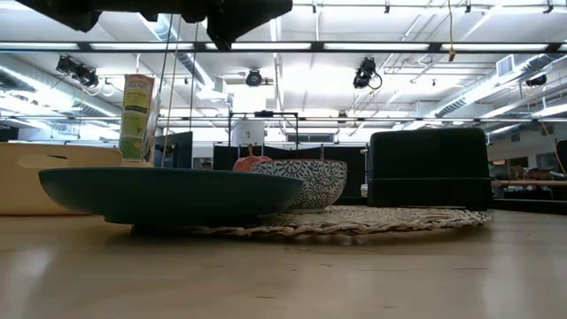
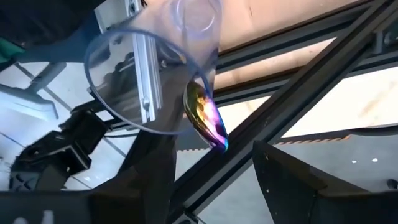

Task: Arrange a breakfast setting
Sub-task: Put the blue spoon to the right of the red bowl on the brown table mat

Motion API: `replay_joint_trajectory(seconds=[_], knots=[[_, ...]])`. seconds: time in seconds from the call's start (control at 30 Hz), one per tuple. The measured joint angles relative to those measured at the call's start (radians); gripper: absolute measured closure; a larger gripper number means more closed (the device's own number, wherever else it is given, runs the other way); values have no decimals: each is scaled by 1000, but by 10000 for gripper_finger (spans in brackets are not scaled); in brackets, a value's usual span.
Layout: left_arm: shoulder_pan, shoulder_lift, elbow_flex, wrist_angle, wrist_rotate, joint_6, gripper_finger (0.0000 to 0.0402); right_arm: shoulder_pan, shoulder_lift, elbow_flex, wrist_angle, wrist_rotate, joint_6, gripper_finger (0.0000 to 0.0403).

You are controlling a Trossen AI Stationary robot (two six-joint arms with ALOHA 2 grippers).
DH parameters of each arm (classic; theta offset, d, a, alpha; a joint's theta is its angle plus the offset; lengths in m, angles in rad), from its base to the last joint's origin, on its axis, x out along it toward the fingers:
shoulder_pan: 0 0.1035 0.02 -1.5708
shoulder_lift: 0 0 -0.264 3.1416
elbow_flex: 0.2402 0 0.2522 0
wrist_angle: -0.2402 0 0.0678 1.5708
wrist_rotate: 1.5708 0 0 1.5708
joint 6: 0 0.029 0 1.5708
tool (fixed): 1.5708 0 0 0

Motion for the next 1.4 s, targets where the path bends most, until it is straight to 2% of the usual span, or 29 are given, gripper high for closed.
replay_joint_trajectory(seconds=[0.2,0.3,0.43,0.6,0.73,0.87,1.2,1.4], knots=[[-10,127,11,163,101,-2,83,22,0,0,-3,8,22,189],[-13,204,59,168,108,-3,83,29,1,0,-1,8,31,193],[-15,276,163,80,106,7,83,29,1,0,24,9,55,198],[-17,310,284,-59,107,47,83,30,1,0,21,45,68,202],[-15,360,358,-57,108,54,83,30,1,0,15,81,68,202],[-14,478,461,-67,109,67,83,45,1,0,5,99,67,202],[-3,718,790,-168,111,80,83,32,0,0,-26,55,87,202],[-2,813,913,-196,110,73,83,43,0,0,-31,27,138,202]])
